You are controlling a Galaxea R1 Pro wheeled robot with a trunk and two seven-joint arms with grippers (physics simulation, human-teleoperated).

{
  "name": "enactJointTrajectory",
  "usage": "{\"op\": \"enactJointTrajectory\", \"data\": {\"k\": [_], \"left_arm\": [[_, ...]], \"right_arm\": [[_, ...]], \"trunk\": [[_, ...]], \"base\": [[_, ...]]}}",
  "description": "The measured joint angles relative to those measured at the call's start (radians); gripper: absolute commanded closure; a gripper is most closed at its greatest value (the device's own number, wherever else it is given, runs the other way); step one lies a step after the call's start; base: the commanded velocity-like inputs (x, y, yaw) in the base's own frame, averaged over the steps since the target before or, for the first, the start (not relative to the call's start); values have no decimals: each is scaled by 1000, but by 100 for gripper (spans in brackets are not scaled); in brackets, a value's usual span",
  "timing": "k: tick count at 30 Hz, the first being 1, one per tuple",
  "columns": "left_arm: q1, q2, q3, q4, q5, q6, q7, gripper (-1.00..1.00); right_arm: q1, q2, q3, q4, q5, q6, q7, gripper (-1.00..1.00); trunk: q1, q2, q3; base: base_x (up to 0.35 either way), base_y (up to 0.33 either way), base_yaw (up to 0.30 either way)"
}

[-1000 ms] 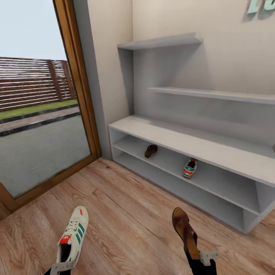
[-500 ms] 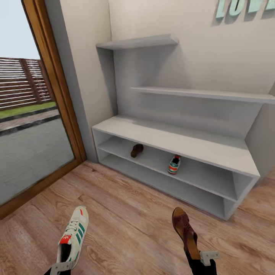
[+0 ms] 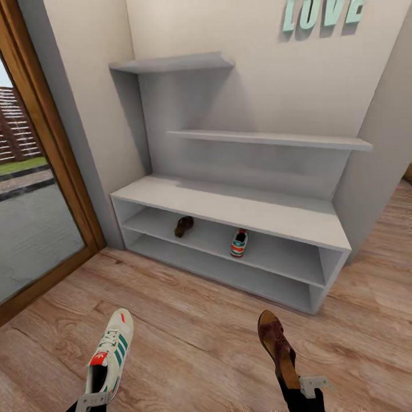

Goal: Pick up the two gym shoes and the two sandals from the corridor floor and place them onto the hallstand (shoe rack) in the corridor, making sure they are on the rack and not on the floor. Arrange them so the two gym shoes are next to each other and the two sandals are next to each other.

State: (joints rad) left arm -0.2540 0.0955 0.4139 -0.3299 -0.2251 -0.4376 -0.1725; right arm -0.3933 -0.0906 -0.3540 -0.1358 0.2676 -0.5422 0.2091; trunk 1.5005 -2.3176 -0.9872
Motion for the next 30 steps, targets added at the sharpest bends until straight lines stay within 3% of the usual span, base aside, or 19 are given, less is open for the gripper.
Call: {"op": "enactJointTrajectory", "data": {"k": [30], "left_arm": [[0, 0, -1, 1, 0, 0, 0, 100]], "right_arm": [[0, 0, 0, 0, 0, 0, 0, 100]], "trunk": [[0, 0, 0]], "base": [[0, 0, -265]]}}
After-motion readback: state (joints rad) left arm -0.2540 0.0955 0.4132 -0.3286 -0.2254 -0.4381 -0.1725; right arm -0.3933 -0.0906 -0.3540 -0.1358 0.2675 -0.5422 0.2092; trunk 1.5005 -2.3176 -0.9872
